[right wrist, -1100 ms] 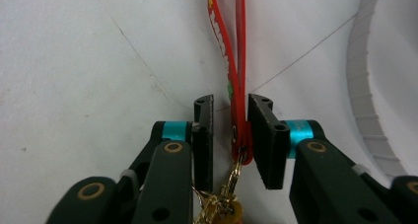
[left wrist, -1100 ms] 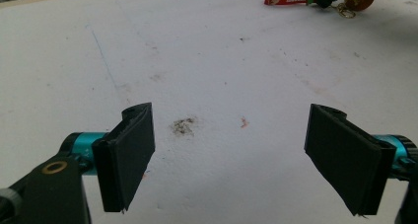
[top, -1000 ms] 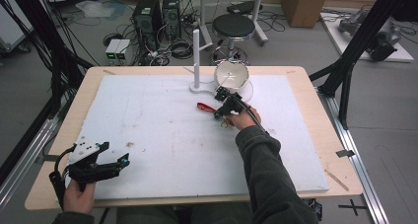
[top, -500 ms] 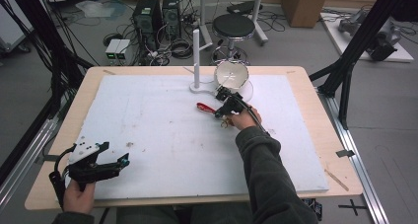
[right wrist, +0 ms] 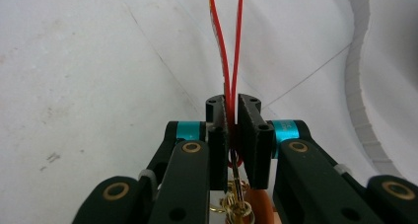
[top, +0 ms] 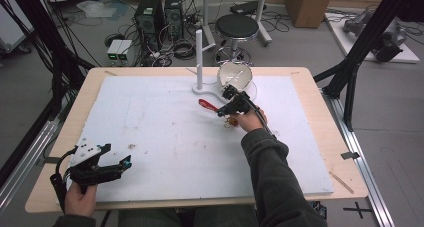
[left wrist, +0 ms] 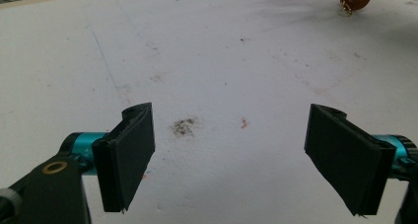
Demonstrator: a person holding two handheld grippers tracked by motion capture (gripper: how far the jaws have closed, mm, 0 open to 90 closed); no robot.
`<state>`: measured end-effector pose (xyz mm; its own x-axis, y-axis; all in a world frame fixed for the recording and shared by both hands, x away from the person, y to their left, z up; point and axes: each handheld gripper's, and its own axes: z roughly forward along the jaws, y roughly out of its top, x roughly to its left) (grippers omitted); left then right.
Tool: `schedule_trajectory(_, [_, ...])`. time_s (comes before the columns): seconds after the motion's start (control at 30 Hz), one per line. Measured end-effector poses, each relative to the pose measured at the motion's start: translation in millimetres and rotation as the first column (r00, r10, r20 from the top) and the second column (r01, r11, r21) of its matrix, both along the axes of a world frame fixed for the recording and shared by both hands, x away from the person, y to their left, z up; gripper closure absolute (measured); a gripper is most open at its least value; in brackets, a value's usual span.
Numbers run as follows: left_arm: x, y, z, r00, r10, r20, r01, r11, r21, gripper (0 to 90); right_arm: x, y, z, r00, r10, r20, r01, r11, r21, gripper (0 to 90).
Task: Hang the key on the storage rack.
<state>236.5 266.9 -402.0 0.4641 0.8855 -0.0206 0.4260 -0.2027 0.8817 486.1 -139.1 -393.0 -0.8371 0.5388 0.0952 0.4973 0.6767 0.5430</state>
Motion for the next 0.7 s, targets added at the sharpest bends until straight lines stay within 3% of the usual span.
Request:
schedule_trajectory(0.5, [0.2,-0.8,-0.1,1.0,0.001,0.003,-0.001,1.0,0.001,19.8,-9.6,-8.5,10.2,0.9996,-0.01,0.026,0.008,0.9975,0.07,82.7])
schedule_trajectory(0.7, [0.1,-1.0,0.1,1.0,0.001,0.001,-0.001,1.0,0.003,19.8,-13.0,-9.1,12.3,0.9995,-0.002,0.031,0.0,0.9971,0.076,82.8])
